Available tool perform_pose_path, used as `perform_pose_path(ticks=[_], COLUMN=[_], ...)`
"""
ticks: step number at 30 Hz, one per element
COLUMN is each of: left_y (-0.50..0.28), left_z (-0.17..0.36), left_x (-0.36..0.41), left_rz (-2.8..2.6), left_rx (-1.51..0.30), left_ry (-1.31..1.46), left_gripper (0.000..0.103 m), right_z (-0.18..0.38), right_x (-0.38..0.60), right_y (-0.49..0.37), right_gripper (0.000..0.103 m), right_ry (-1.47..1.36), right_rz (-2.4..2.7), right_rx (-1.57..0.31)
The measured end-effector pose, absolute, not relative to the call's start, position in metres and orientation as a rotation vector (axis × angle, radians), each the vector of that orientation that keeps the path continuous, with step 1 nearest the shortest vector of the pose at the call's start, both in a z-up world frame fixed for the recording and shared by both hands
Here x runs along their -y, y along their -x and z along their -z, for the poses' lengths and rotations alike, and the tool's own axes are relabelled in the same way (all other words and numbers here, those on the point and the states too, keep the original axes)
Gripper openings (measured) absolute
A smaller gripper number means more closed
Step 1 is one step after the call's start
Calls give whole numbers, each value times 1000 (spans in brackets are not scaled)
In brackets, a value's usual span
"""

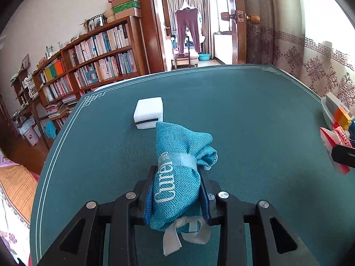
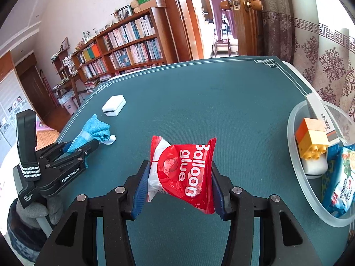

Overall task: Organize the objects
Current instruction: 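Carry the red packet into the bowl and open the right gripper while the left holds the towel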

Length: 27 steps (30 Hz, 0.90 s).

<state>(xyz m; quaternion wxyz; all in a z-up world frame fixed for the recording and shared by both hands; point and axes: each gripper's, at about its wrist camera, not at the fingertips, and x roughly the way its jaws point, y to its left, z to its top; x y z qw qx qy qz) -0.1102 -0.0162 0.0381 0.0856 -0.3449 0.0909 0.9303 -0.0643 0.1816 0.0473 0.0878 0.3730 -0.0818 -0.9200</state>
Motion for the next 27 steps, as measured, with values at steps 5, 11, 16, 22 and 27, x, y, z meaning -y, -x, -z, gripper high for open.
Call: perform_pose_path(ticks=[5, 11, 16, 22, 27], left_y=[103, 94, 85, 76, 69], left_z=[-39, -40, -42, -47, -52], left_x=[8, 0, -9, -21, -34], left_rz=[-2759, -2738, -2713, -2684, -2658], left_rx=[-263, -234, -208, -192, -188], left_ry=[1039, 1039, 1032, 1011, 991], left_gripper=[35, 35, 35, 35, 35], right_z=[-47, -48, -57, -71, -87], right_x=[-191, -203, -215, -243, -274], right_y=[54, 42, 30, 21, 18], right_gripper=[51, 51, 51, 51, 52], right_ry=[-1110, -1096, -1060, -1005, -952], right_rz=[2741, 2755, 2789, 2860, 2952], right_rx=[266, 297, 315, 342, 367])
